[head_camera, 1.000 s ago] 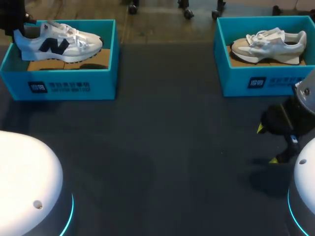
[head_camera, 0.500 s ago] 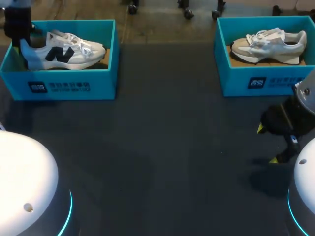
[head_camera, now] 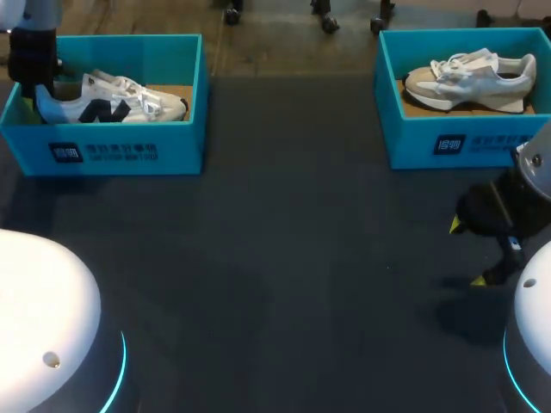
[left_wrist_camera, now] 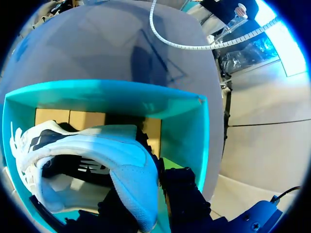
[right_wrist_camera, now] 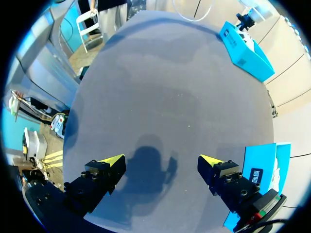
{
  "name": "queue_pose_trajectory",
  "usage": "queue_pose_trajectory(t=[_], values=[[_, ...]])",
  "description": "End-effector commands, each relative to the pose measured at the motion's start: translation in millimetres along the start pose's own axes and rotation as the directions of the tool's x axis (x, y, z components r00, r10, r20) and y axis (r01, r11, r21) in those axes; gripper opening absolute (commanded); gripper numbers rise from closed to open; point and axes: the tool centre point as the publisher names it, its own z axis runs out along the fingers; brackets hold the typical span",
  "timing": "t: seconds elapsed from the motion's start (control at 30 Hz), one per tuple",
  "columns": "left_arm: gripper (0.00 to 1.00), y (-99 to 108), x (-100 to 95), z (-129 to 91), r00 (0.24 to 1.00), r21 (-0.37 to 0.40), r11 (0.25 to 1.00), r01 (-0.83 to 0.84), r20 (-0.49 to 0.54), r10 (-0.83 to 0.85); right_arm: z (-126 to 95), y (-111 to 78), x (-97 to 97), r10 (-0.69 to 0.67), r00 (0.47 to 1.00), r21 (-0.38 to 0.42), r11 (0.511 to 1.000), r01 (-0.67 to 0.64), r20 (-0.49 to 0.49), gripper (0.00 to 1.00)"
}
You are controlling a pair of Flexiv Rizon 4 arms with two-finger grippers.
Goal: Take the shoe out of the shoebox, open the shoe tongue, remove and reinsert the insole, then place the shoe into the shoebox
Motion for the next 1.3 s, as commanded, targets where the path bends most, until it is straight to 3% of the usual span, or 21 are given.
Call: queue_pose_trajectory(t=[0.03,0.63,1.07,1.17,1.2,1.23,1.3], values=[[0.00,-1,1.1,6,1.000,-0.003,1.000,-0.011,0.015,0.011,0,-0.1,1.4,0.000,1.000,0.001,1.000,0.000,0.003,1.00],[0.00,-4,-13.6,42,0.997,0.008,0.997,-0.073,0.027,0.073,0,-0.1,1.4,0.000,1.000,0.001,1.000,0.000,0.003,1.00],[0.00,5,-16.2,48,0.996,0.014,0.997,-0.072,0.048,0.071,0,-0.1,1.4,0.000,1.000,0.001,1.000,0.000,0.003,1.00],[0.44,5,-15.3,47,0.995,0.014,0.997,-0.080,0.059,0.079,0,-0.1,1.4,0.000,1.000,0.001,1.000,0.000,0.003,1.00],[0.48,5,-15.2,47,0.995,0.016,0.997,-0.082,0.062,0.081,0,-0.1,1.4,0.000,1.000,0.001,1.000,0.000,0.003,1.00],[0.72,4,-14.9,45,0.995,0.016,0.996,-0.084,0.064,0.083,0,-0.1,1.4,0.000,1.000,0.001,1.000,0.000,0.003,1.00],[0.95,4,-15.3,41,0.994,0.020,0.996,-0.088,0.074,0.086,0,-0.1,1.4,0.000,1.000,0.001,1.000,0.000,0.003,1.00]])
